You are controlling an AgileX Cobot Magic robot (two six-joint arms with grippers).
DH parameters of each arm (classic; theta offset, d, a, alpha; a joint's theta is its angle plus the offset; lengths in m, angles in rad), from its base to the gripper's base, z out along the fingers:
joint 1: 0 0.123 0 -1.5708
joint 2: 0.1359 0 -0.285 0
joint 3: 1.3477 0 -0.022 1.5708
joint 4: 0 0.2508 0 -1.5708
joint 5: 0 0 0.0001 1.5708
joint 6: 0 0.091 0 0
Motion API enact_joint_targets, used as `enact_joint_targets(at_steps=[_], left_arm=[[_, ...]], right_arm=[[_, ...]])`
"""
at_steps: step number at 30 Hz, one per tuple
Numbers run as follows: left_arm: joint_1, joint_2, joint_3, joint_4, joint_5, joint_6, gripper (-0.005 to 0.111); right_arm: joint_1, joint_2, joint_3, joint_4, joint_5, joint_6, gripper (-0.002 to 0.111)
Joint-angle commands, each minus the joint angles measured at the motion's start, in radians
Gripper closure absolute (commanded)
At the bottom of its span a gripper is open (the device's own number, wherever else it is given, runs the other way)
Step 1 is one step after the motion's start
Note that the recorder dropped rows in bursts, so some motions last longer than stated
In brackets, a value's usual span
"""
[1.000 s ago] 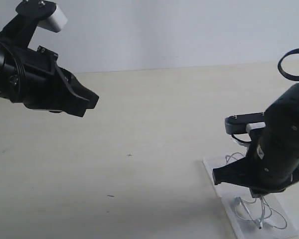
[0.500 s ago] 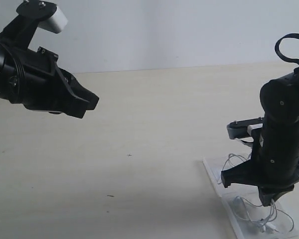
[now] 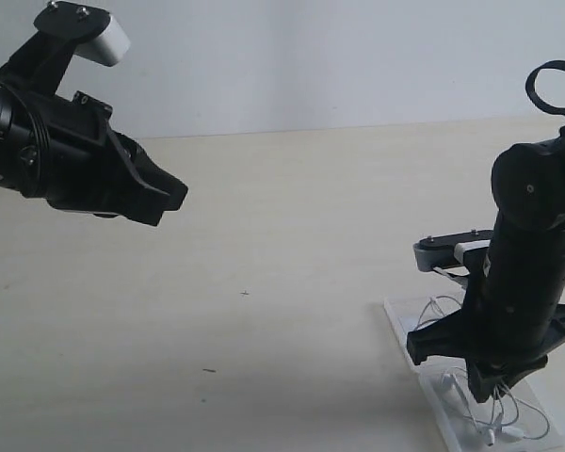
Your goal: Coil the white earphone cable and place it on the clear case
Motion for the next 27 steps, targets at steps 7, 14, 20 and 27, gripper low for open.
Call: enact_joint_targets(at_steps=[7,14,20,27], left_arm=[[-0.003,0.012,0.006,-0.025,0.007,0.003,0.107],[-0.003,0.012,0.006,-0.044,0.007,0.021,0.107],[-0.003,0.012,0.006,-0.056,0.007,0.029,0.107],[-0.003,0.012,0.006,-0.07,0.01,0.047,0.107]], right_arm=[[-0.006,0.0,-0.013,-0.01,-0.021,-0.01,0.056],[-0.006,0.0,-0.065,-0.034,0.09,0.017,0.051],[-0.006,0.0,-0.091,-0.04,0.17,0.017,0.048],[-0.006,0.0,-0.091,-0.04,0.221,0.039,0.048]])
